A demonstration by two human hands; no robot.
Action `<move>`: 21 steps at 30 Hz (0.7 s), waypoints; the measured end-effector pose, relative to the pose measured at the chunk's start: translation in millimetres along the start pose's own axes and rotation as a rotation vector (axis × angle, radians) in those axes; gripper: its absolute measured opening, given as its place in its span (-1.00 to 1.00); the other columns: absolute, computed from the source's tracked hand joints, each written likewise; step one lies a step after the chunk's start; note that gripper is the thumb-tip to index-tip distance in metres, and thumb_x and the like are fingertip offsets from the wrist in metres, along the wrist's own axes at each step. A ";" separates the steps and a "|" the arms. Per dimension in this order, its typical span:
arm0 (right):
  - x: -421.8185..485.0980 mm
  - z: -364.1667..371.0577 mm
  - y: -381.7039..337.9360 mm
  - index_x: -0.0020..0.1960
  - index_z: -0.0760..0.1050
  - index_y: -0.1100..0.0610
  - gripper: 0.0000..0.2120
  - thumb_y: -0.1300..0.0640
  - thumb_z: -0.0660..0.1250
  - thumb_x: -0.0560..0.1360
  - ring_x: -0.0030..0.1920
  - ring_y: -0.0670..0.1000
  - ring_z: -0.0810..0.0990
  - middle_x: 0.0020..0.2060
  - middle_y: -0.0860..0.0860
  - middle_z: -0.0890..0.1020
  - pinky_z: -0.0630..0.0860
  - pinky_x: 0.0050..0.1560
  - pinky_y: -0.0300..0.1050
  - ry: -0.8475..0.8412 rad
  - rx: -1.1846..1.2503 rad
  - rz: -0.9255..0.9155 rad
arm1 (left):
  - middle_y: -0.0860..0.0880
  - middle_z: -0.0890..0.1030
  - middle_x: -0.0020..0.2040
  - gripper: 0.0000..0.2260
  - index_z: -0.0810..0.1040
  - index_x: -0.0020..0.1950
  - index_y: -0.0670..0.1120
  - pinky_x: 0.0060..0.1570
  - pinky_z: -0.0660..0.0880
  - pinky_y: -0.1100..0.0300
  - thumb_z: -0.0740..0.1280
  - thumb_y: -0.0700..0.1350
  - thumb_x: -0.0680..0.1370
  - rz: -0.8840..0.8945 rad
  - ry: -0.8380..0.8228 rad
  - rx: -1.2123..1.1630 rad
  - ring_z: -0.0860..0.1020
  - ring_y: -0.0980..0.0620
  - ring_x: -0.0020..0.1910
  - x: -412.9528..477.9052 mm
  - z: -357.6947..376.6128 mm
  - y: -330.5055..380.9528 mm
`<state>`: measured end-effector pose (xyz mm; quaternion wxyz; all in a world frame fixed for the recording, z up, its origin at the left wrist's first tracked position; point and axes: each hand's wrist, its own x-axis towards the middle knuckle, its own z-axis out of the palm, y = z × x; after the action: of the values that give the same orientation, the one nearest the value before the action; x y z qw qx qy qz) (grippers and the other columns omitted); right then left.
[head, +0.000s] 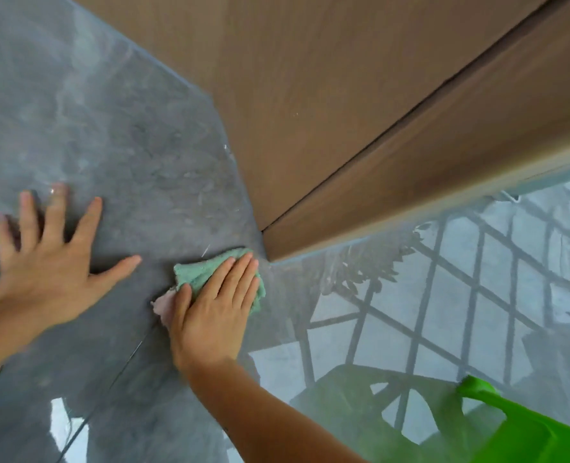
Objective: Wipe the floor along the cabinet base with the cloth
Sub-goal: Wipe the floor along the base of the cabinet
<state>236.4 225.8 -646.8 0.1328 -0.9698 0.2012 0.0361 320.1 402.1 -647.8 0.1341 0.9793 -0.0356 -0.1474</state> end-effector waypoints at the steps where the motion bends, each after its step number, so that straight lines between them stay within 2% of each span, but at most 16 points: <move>1: 5.9 3.0 -5.7 0.55 0.01 0.34 -0.26 -0.12 0.06 0.56 0.57 0.24 -0.12 0.56 0.28 -0.01 -0.15 0.54 0.15 -0.002 0.004 -0.067 | -0.27 -0.06 0.63 -0.05 0.07 0.60 0.01 0.46 -0.02 -0.45 -0.01 0.54 0.35 -0.030 0.010 -0.008 -0.13 -0.36 0.58 1.6 -1.0 -4.1; 5: 59.7 -0.6 -24.3 0.54 0.04 0.36 -0.30 -0.09 0.03 0.58 0.58 0.23 -0.06 0.56 0.29 0.06 -0.12 0.57 0.13 -0.008 -0.012 -0.280 | -0.28 -0.06 0.63 -0.11 0.04 0.61 0.04 0.46 -0.10 -0.44 0.03 0.44 0.36 -0.082 0.066 -0.005 -0.13 -0.39 0.58 4.6 1.3 5.2; 8: 121.3 -6.0 -26.5 0.55 -0.01 0.34 -0.31 -0.08 -0.02 0.59 0.58 0.19 -0.08 0.57 0.26 0.04 -0.09 0.58 0.10 -0.015 -0.100 -0.394 | -0.28 -0.02 0.63 -0.15 0.06 0.60 0.05 0.46 -0.11 -0.44 0.06 0.43 0.40 -0.090 0.136 0.016 -0.10 -0.39 0.58 6.8 12.0 4.8; 14: 213.3 0.6 -82.4 0.54 0.06 0.34 -0.36 -0.05 0.03 0.62 0.58 0.18 -0.04 0.56 0.26 0.07 -0.07 0.57 0.07 0.030 -0.145 -0.358 | -0.26 0.03 0.62 -0.18 0.16 0.58 0.05 0.46 -0.06 -0.35 0.09 0.44 0.42 -0.063 0.286 0.166 0.00 -0.37 0.57 10.1 24.4 -0.5; 21: 279.6 6.5 -138.4 0.54 0.08 0.30 -0.44 0.00 -0.02 0.65 0.58 0.12 0.00 0.57 0.20 0.10 -0.08 0.58 0.01 0.018 -0.227 -0.563 | -0.30 0.08 0.60 -0.18 0.24 0.56 0.02 0.47 -0.05 -0.35 0.14 0.43 0.39 -0.058 0.294 0.172 0.03 -0.38 0.57 8.3 25.7 3.5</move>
<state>547.9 243.4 -653.9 0.0265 -0.9964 -0.0798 0.0115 320.3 391.4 -672.8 0.0491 0.9988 0.0000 -0.0026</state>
